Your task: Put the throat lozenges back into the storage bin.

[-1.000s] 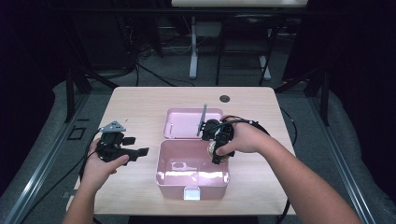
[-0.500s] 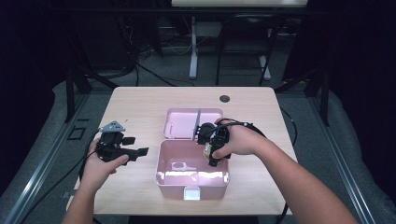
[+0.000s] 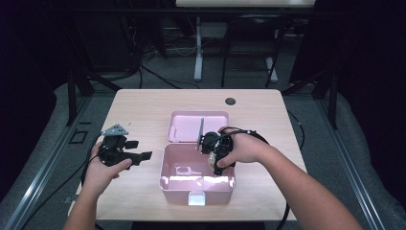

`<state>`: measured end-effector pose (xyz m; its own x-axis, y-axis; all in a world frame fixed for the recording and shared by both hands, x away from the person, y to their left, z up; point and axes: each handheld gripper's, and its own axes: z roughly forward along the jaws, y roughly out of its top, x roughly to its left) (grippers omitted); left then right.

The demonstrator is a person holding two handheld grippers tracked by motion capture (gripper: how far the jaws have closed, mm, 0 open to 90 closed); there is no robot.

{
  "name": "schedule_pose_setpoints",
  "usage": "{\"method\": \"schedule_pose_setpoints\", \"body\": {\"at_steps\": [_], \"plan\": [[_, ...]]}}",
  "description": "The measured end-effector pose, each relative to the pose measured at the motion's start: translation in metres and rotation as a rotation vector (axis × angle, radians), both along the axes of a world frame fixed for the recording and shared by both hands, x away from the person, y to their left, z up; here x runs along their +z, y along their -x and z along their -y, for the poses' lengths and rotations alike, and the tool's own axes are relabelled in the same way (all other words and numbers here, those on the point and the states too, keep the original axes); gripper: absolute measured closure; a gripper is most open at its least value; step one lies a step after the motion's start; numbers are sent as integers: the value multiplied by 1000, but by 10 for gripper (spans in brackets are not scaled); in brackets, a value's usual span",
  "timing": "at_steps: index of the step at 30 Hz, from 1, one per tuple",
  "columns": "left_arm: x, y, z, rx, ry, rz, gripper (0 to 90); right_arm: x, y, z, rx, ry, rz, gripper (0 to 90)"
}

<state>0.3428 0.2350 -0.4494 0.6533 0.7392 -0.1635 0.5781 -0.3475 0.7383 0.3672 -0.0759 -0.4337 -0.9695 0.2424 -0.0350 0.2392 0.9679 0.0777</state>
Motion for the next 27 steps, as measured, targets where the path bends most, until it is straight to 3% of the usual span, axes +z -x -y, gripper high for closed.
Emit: {"method": "schedule_pose_setpoints", "body": {"at_steps": [6, 16, 20, 27], "plan": [[0, 0, 0, 4, 3, -1, 250, -6, 4, -3, 59, 19, 2, 198], [0, 0, 0, 2, 3, 0, 250, -13, 3, -5, 86, 40, 3, 199], [0, 0, -1, 0, 2, 0, 250, -17, 3, -5, 87, 20, -15, 199], [-1, 0, 0, 5, 3, 1, 250, -24, 3, -3, 98, 32, -11, 199]]}}
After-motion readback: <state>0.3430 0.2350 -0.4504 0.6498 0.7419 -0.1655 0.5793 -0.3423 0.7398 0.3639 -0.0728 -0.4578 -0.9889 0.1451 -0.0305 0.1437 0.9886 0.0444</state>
